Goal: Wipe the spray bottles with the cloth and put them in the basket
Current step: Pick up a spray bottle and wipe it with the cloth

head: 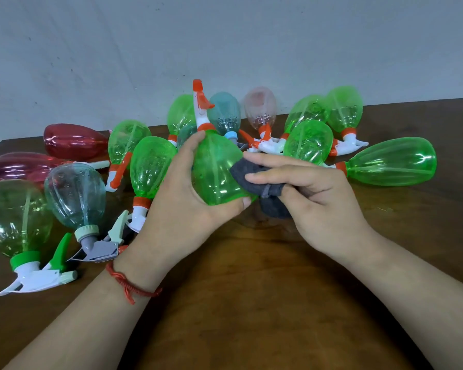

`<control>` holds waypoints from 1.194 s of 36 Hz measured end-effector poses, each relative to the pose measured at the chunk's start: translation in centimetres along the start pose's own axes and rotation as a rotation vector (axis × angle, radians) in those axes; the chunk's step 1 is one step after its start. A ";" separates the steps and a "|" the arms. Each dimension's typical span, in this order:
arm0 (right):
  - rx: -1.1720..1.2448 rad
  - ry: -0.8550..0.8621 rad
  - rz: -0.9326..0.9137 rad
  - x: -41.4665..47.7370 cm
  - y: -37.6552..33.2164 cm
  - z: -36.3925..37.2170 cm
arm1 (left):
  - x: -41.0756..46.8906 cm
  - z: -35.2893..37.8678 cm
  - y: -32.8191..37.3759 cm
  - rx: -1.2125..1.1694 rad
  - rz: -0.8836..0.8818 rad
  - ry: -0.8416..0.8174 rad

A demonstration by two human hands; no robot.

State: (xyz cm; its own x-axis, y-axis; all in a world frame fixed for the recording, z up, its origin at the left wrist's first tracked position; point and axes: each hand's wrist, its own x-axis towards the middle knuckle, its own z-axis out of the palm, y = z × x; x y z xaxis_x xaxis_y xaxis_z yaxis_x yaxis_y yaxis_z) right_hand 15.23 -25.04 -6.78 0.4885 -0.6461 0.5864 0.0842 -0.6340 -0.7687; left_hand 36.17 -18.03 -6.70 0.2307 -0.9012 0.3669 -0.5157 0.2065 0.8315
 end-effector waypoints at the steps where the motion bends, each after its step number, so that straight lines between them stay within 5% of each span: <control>1: 0.018 0.013 0.014 0.0 0.1 0.0 | 0.0 -0.1 0.0 0.019 0.022 -0.002; 12: 0.253 0.171 0.237 1.0 0.1 -0.2 | -1.4 0.9 1.7 0.095 0.148 -0.171; 18: 0.617 0.194 0.357 1.3 -0.4 -0.4 | -1.6 0.4 2.0 -0.168 0.141 -0.229; 28: 0.225 0.187 0.222 0.9 -0.3 -0.3 | -1.5 0.9 1.6 -0.001 0.200 -0.232; 43: 0.036 0.035 0.030 0.2 -0.5 0.3 | -0.4 0.4 1.3 0.044 0.067 0.086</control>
State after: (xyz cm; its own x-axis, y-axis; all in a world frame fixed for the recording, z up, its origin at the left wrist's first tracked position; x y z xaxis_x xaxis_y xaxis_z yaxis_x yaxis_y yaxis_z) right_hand 15.56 -24.73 -6.37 0.4610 -0.6796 0.5706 0.1009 -0.5987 -0.7946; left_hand 35.12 -17.53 -5.95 0.2636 -0.8494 0.4571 -0.5675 0.2467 0.7856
